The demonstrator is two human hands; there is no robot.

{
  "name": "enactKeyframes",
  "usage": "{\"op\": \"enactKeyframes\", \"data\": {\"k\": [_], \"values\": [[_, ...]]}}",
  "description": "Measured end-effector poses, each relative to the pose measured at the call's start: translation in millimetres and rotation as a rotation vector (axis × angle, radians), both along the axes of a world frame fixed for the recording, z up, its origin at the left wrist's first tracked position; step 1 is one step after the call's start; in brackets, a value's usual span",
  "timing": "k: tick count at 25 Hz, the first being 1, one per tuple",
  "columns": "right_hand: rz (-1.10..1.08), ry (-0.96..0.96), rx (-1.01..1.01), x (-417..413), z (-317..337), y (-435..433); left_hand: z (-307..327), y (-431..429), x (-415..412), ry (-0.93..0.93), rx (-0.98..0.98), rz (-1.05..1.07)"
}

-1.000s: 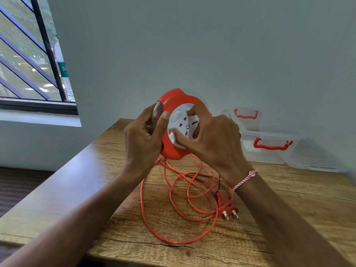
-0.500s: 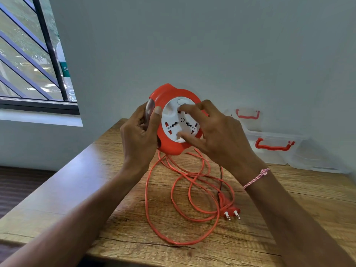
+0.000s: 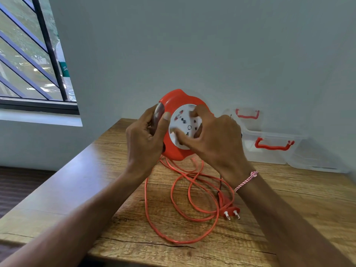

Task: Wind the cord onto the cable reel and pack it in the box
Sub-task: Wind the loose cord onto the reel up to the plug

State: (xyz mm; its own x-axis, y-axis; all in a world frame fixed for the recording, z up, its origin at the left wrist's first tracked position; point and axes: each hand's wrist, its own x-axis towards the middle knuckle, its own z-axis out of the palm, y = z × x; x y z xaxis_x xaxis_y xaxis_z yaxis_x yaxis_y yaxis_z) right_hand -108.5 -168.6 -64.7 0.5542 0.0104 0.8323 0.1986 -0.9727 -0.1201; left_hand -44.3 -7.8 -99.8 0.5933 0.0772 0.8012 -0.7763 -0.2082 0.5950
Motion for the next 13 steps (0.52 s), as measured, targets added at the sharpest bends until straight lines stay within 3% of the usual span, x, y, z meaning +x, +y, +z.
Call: {"op": "enactKeyframes", "data": {"k": [3, 5, 6, 9, 13], "values": [[0.202, 0.206, 0.658, -1.0, 2.1, 12.6, -1.6, -3.9, -2.5, -0.005, -0.005, -0.017], [0.312, 0.295, 0.903, -1.8, 4.1, 13.5, -1.6, -4.0, -2.1, 0.008, -0.013, -0.025], [0.302, 0.290, 0.858, -2.5, 5.3, 12.8, -1.6, -3.1, -1.2, 0.016, -0.016, -0.023], [0.072, 0.104, 0.314, 2.1, 4.6, -4.0, 0.1, -0.1, 0.8, 0.052, -0.052, -0.025], [0.146, 0.079, -0.167, 5.7, 5.7, -21.1, 1.0, 2.9, 4.6, 0.076, -0.061, -0.005]]}}
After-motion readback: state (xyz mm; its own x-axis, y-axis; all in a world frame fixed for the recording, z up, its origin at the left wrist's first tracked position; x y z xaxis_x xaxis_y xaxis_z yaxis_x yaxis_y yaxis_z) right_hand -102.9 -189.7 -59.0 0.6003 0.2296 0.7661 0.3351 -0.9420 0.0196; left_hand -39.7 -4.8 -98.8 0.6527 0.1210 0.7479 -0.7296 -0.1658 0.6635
